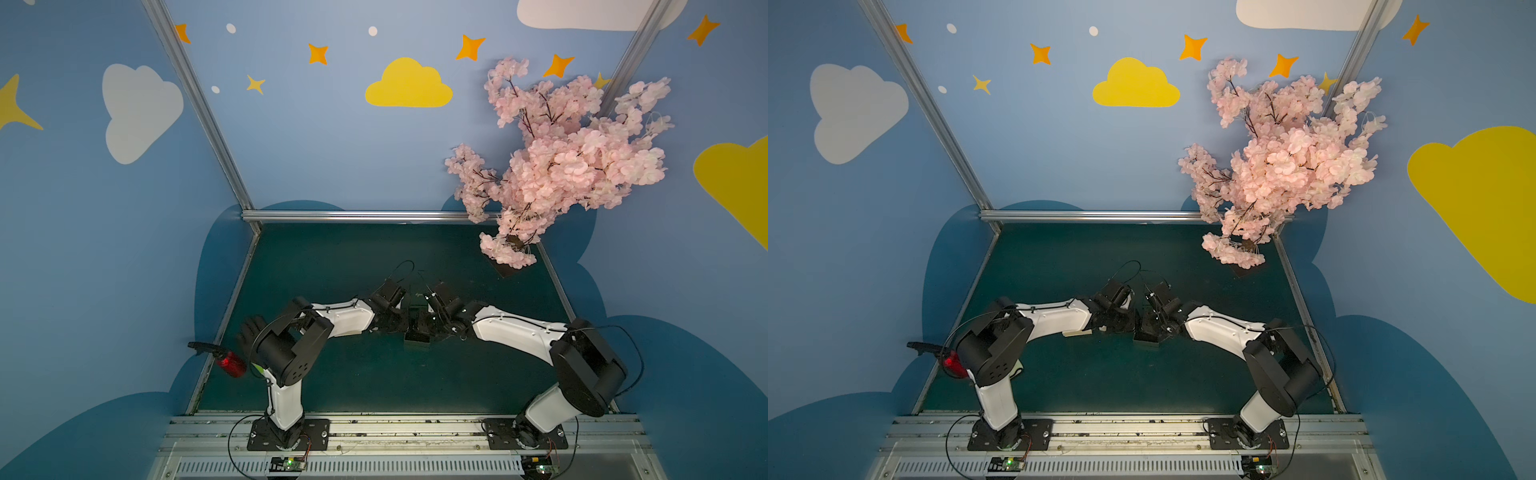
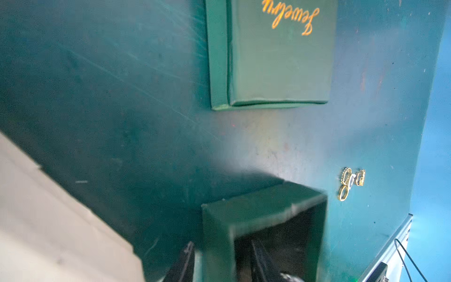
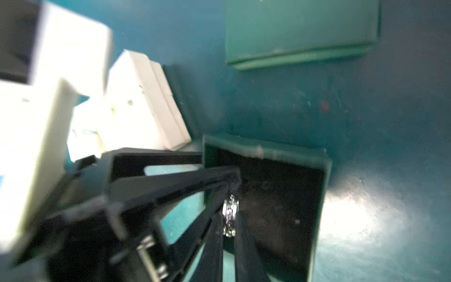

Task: Take the rings out of the lift-off lid box
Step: Take out the ring from the jewelry box, then place the ring at the center of the board.

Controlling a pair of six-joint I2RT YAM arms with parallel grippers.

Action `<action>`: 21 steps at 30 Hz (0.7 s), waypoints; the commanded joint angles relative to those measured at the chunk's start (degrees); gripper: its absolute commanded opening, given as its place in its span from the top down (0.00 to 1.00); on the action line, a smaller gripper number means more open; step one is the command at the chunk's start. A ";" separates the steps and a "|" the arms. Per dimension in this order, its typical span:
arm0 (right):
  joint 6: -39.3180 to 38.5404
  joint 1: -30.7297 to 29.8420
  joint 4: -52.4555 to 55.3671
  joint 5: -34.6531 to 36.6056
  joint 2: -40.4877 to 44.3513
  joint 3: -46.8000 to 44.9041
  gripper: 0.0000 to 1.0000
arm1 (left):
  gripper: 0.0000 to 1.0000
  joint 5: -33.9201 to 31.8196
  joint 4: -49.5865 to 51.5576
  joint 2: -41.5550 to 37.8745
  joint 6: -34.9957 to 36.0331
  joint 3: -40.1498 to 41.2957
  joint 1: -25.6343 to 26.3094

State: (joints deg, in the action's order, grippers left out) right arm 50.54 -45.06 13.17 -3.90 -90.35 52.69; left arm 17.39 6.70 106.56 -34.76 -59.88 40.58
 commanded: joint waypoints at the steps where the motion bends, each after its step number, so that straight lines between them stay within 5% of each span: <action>1: -0.26 -0.10 -2.14 1.83 2.25 -0.57 1.00 | 0.60 -1.87 4.20 3.84 0.12 1.97 0.74; 9: -0.86 1.28 1.57 5.67 4.23 -0.39 1.00 | 0.60 -2.60 4.51 1.24 0.48 2.68 0.93; 21: -5.87 12.57 17.26 10.73 -0.47 3.19 1.00 | 0.57 -4.29 5.29 -6.88 1.41 2.88 1.60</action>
State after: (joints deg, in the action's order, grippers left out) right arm 47.42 -33.43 23.00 3.38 -88.75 53.49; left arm 14.35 10.55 101.69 -34.20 -57.34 41.87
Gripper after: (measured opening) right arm 0.097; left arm 0.427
